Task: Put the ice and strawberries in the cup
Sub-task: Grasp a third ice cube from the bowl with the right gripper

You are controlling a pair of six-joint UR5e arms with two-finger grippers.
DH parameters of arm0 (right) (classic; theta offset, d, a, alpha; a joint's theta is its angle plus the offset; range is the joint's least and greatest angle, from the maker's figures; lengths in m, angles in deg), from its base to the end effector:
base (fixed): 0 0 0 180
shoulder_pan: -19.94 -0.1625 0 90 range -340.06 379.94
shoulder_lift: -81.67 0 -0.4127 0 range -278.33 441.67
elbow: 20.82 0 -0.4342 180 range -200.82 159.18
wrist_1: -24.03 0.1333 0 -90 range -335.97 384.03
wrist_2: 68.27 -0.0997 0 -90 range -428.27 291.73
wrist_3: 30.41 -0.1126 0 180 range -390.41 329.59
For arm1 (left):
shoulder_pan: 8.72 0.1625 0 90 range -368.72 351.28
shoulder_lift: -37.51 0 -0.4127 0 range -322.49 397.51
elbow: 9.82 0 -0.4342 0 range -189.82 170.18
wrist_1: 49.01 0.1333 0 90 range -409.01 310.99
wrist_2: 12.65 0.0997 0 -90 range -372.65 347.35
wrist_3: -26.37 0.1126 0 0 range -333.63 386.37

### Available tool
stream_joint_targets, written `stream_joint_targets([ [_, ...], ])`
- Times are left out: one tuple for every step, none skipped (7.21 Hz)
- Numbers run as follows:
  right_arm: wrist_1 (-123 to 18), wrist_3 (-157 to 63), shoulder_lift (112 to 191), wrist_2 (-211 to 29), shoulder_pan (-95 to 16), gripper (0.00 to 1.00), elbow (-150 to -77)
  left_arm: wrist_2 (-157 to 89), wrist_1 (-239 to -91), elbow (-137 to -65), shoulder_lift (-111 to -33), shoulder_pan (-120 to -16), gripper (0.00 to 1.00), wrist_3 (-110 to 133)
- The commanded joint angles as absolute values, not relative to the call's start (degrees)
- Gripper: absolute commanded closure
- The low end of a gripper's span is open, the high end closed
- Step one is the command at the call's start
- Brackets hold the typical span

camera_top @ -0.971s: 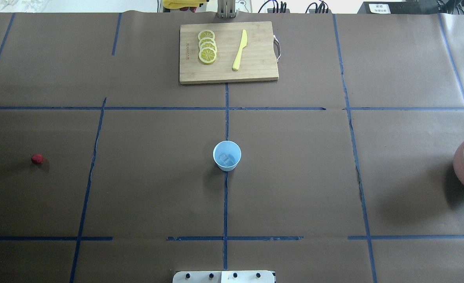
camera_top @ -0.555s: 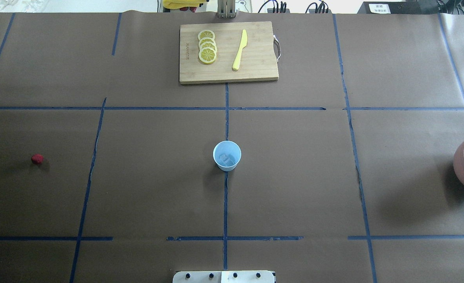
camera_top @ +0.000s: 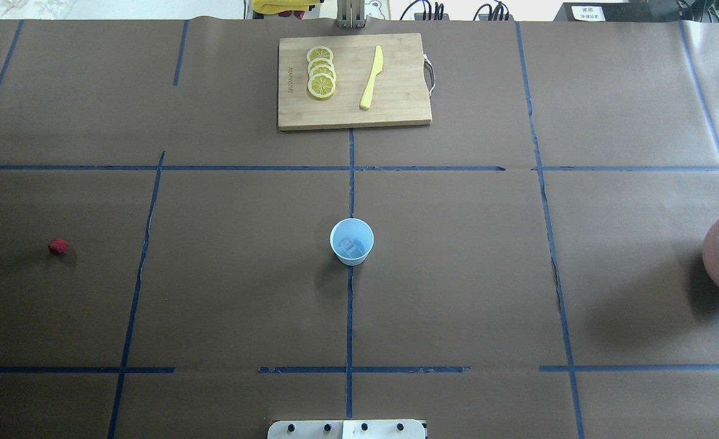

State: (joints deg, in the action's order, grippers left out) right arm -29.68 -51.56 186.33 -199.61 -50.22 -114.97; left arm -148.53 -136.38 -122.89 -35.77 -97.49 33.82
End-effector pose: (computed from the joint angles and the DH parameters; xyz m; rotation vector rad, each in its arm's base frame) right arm -0.0970 -0.4424 0.6737 0.1546 -0.8146 -0.1407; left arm -0.0435 -0.4184 0.5815 0.1049 0.7970 0.1693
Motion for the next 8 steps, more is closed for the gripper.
stream_joint_targets([
  [-29.32,-51.94,187.22,-199.32,-50.11,0.47,-114.95,-148.61,-136.38,-124.33,-34.65,-97.49,0.0,33.75],
  [-29.24,-51.85,187.84,-199.32,-50.11,0.72,-114.95,-148.61,-136.38,-124.78,-34.21,-97.49,0.0,33.75],
  [-29.24,-51.68,187.84,-199.4,-50.11,0.98,-115.21,-149.4,-136.38,-124.87,-34.12,-97.49,0.0,33.75],
  [-29.24,-51.76,187.84,-199.32,-50.11,1.0,-115.3,-149.67,-136.38,-124.87,-34.12,-97.49,0.0,33.75],
  [-29.32,-51.85,187.67,-198.79,-50.11,1.0,-115.57,-149.67,-136.38,-124.87,-34.12,-97.49,0.0,33.75],
  [-30.19,-52.72,187.67,-198.88,-50.2,1.0,-118.96,-149.67,-136.38,-124.87,-34.12,-97.49,0.0,33.75],
  [-31.94,-57.78,187.23,-198.96,-50.2,1.0,-122.56,-149.67,-136.38,-124.87,-34.12,-97.49,0.0,33.75],
  [-37.35,-61.4,186.27,-199.4,-49.85,1.0,-128.08,-149.67,-136.38,-124.79,-34.12,-97.49,0.0,33.75],
])
